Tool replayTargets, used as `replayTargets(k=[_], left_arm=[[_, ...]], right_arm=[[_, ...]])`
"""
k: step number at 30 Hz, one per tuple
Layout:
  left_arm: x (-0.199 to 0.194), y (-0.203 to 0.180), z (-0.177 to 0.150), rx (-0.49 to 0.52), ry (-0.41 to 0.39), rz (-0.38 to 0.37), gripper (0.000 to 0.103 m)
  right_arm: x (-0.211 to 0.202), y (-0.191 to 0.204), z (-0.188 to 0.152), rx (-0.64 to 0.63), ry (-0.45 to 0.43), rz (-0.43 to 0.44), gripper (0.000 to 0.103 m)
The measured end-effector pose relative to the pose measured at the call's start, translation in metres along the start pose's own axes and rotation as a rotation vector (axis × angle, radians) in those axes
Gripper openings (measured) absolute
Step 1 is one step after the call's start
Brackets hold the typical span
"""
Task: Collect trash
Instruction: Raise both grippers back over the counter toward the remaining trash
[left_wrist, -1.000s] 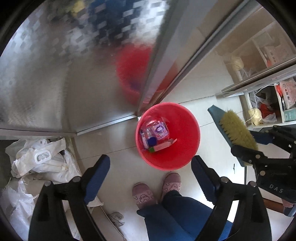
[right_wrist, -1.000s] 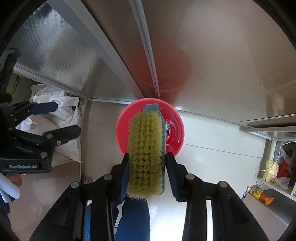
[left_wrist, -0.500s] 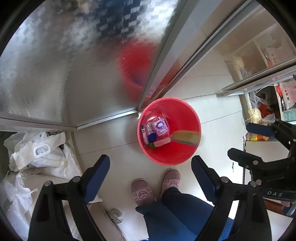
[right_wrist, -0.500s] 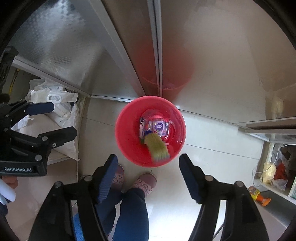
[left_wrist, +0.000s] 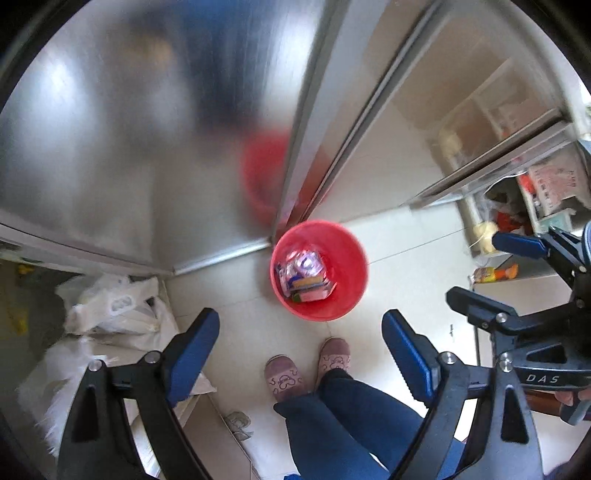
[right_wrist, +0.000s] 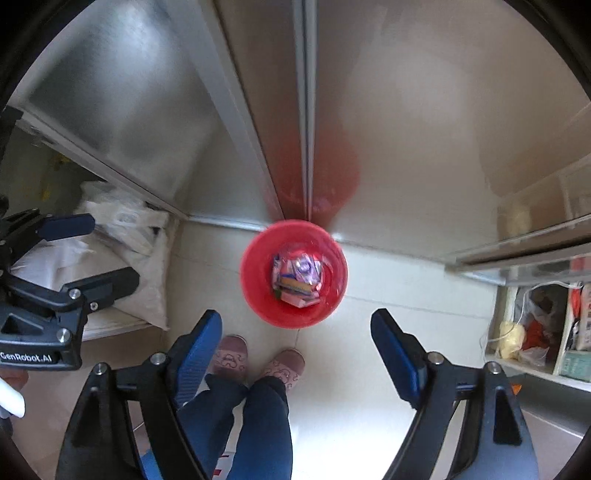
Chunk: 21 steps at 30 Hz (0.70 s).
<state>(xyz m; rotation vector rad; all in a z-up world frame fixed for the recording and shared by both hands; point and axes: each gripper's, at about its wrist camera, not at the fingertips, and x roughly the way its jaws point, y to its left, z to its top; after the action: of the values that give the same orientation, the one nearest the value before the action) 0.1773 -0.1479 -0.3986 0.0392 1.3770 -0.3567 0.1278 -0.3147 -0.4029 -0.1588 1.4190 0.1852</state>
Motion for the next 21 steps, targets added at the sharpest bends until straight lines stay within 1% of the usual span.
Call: replayTargets(k=[2, 4, 7, 10, 12, 14, 15, 16, 18, 21], left_arm=[[-0.036, -0.008, 0.001, 0.007, -0.027, 0.009, 0.088], [-0.073, -0.014, 0.003, 0.003, -0.054, 0.009, 0.088], [-0.118, -0.02, 0.003, -0.01, -0.091, 0.015, 0.088], [-0.157, -0.029, 0.001, -0.009, -0.138, 0.053, 0.088], [-0.18, -0.032, 0.001, -0.03, -0.17, 0.044, 0.088], [-0.203, -0.032, 0.0, -0.04, -0.206, 0.037, 0.088], [-0.214, -0.032, 0.001, -0.042, -0.222, 0.049, 0.09], [-0.224, -0.031, 0.002, -0.042, -0.239, 0.066, 0.095], [-0.24, -0.033, 0.004, -0.034, -0.269, 0.097, 0.103], [-0.265, -0.033, 0.012, -0.042, -0.316, 0.13, 0.103]], right_arm=[[-0.038, 0.001, 0.001, 0.003, -0.042, -0.012, 0.085], [-0.074, 0.001, 0.003, 0.011, -0.072, -0.003, 0.085], [-0.125, 0.005, 0.006, 0.022, -0.121, 0.001, 0.085], [-0.165, 0.009, 0.004, 0.026, -0.159, -0.002, 0.085], [-0.187, 0.012, 0.007, 0.012, -0.191, -0.01, 0.085], [-0.211, 0.016, 0.006, -0.026, -0.244, -0.035, 0.085], [-0.223, 0.016, 0.006, -0.039, -0.265, -0.042, 0.085], [-0.232, 0.016, 0.008, -0.045, -0.281, -0.045, 0.085], [-0.25, 0.015, 0.014, -0.05, -0.304, -0.045, 0.089], [-0.27, 0.012, 0.025, -0.049, -0.341, -0.027, 0.09]])
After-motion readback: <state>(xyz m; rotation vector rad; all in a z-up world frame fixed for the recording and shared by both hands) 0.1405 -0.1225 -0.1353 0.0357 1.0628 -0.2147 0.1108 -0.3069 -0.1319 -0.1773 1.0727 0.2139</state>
